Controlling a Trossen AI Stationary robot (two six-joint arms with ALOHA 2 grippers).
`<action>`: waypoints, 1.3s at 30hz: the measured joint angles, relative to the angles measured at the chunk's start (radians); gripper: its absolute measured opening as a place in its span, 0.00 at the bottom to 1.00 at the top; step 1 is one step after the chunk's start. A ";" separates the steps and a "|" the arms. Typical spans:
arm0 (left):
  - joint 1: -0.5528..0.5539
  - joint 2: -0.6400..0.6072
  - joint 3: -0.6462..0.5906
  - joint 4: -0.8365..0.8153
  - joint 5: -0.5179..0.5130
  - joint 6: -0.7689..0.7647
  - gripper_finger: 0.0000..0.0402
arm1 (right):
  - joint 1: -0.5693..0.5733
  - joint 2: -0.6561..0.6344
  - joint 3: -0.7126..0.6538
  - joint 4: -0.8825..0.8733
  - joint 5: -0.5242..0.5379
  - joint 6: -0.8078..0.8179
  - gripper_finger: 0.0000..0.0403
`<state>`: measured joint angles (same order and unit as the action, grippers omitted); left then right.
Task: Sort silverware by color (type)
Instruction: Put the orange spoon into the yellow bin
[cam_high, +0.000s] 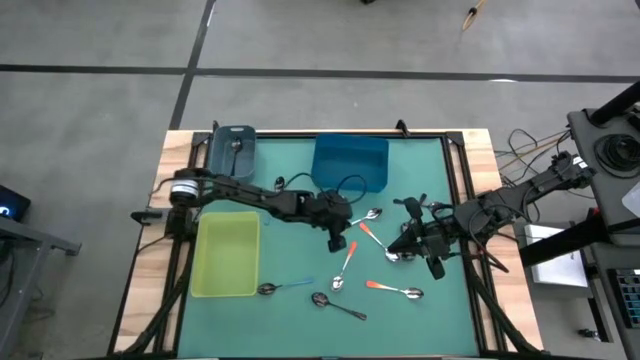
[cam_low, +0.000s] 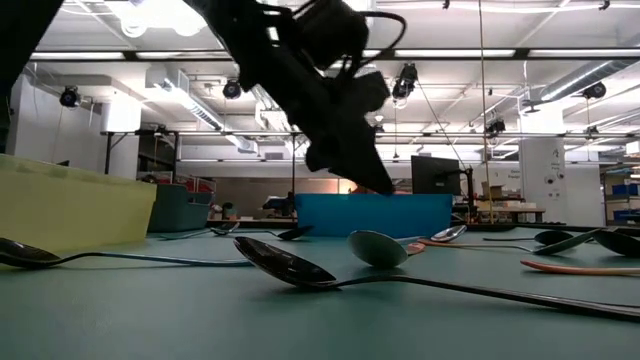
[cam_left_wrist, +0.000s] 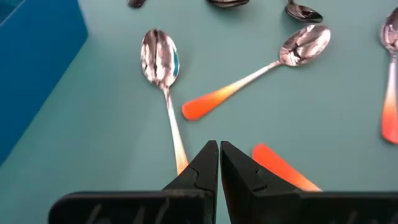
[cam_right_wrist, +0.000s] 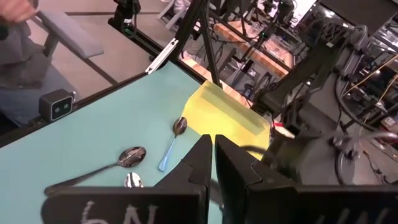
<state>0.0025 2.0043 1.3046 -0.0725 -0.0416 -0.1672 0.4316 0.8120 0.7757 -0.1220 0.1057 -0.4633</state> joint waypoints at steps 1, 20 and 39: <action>0.000 0.014 0.013 0.000 -0.002 0.005 0.00 | 0.000 0.000 0.000 0.000 0.000 0.000 0.03; 0.000 0.124 0.057 0.089 -0.133 0.089 0.03 | 0.000 0.000 0.000 -0.007 0.000 -0.006 0.03; 0.000 0.182 0.057 0.114 -0.177 0.065 0.41 | 0.000 0.000 0.000 -0.023 0.001 -0.013 0.03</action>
<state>0.0025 2.1866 1.3613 0.0414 -0.2184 -0.1027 0.4316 0.8124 0.7757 -0.1446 0.1062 -0.4763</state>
